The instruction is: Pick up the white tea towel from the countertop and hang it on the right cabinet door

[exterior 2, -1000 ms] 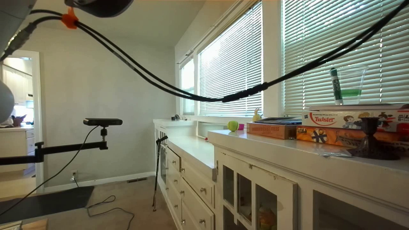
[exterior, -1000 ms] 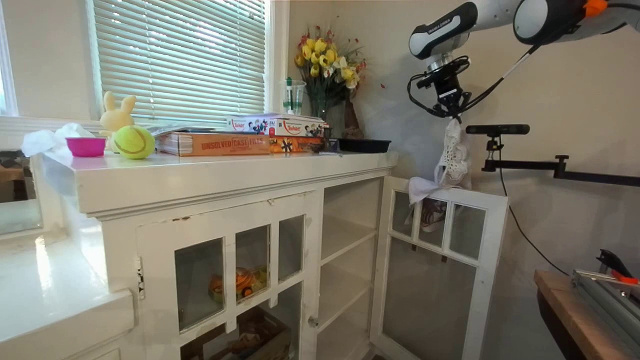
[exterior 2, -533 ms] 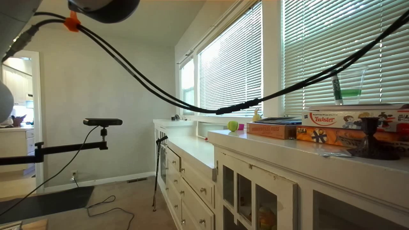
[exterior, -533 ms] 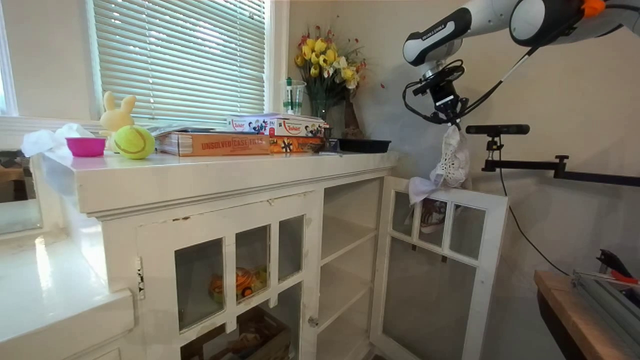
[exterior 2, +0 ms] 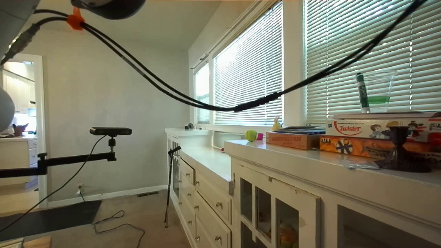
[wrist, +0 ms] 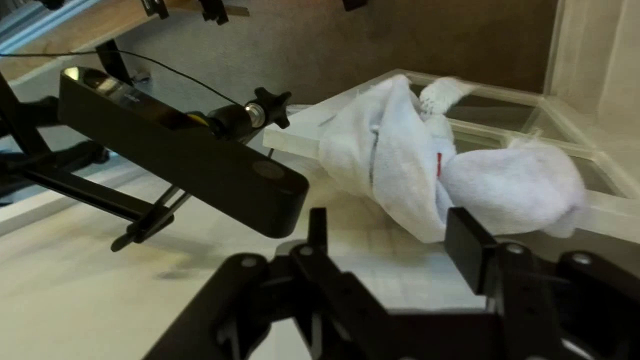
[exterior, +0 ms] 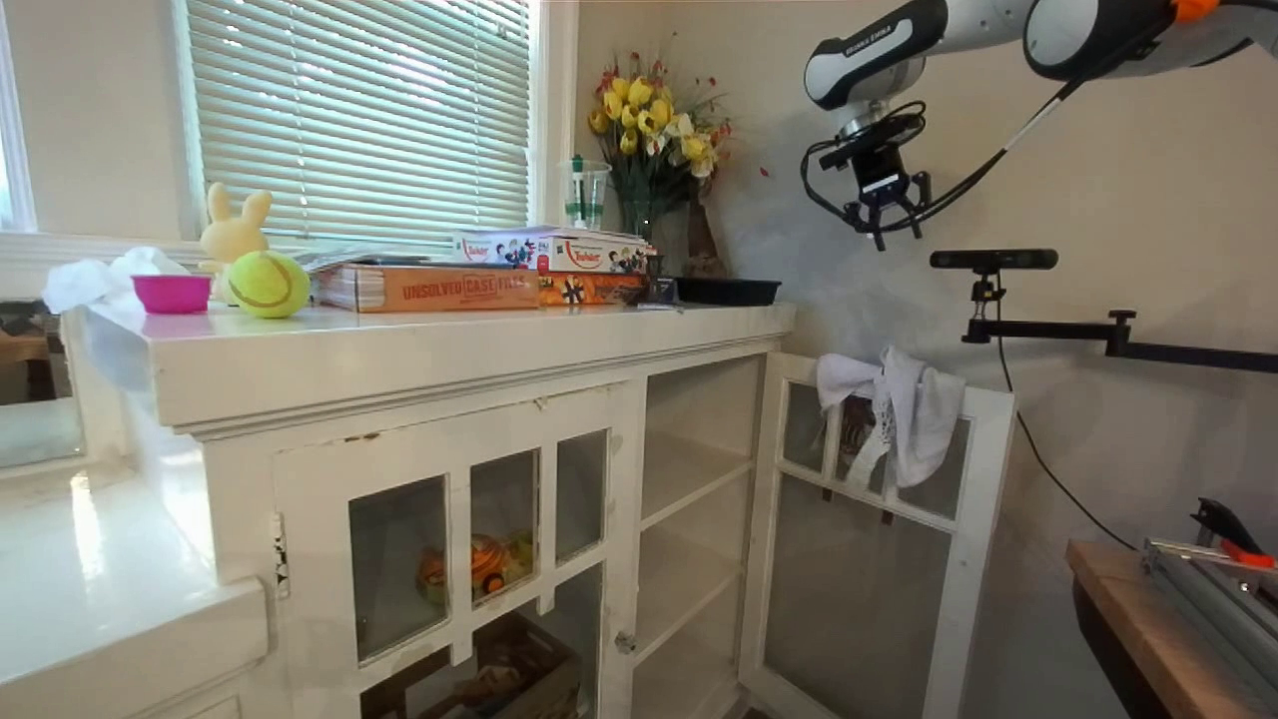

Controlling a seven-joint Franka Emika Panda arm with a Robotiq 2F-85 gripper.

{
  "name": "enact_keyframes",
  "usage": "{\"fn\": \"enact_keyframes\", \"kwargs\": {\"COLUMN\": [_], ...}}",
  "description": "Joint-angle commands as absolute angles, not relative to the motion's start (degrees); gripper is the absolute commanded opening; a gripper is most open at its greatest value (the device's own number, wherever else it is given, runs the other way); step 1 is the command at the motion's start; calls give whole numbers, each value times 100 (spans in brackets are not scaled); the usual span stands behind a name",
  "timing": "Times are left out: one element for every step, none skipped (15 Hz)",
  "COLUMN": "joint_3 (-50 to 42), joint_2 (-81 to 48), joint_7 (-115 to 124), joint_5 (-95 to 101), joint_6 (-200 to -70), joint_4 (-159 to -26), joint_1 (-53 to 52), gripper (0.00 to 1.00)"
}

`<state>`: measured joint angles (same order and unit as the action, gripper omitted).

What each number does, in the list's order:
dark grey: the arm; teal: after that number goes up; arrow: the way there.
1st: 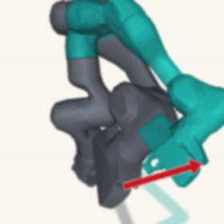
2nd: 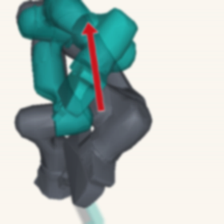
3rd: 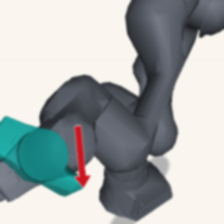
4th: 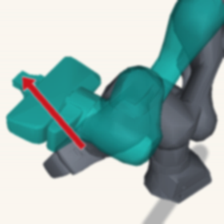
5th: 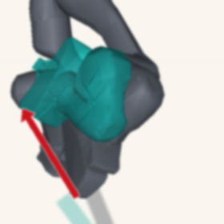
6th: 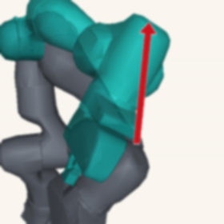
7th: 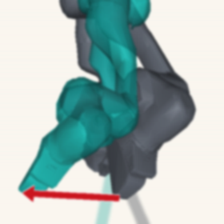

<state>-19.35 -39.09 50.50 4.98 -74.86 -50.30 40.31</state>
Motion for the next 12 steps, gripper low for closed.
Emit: {"fn": "enact_keyframes", "kwargs": {"joint_3": [-1730,-1671,-1606,-1527,-1449,-1359,-1273,-1193,-1111,-1033,-956,-876], "joint_2": [-3361,-3227,-3078,-2931,-2803,-2675,-2579,-2490,-2426,-2368,-2330,-2311], "joint_7": [4493,4325,4156,4018,3864,3731,3568,3393,3203,2995,2791,2569], "joint_5": [449,464,458,429,410,381,362,350,337,302,280,261], "joint_6": [-7696,-7722,-7744,-7760,-7778,-7791,-7798,-7787,-7771,-7749,-7762,-7763], "joint_4": [-5046,-5064,-5108,-5184,-5224,-5283,-5300,-5294,-5276,-5254,-5250,-5234], "joint_1": [3852,3772,3700,3608,3548,3473,3425,3387,3358,3355,3337,3331], "gripper": [95,99,100,100,100,100,100,100,100,100,100,100]}}
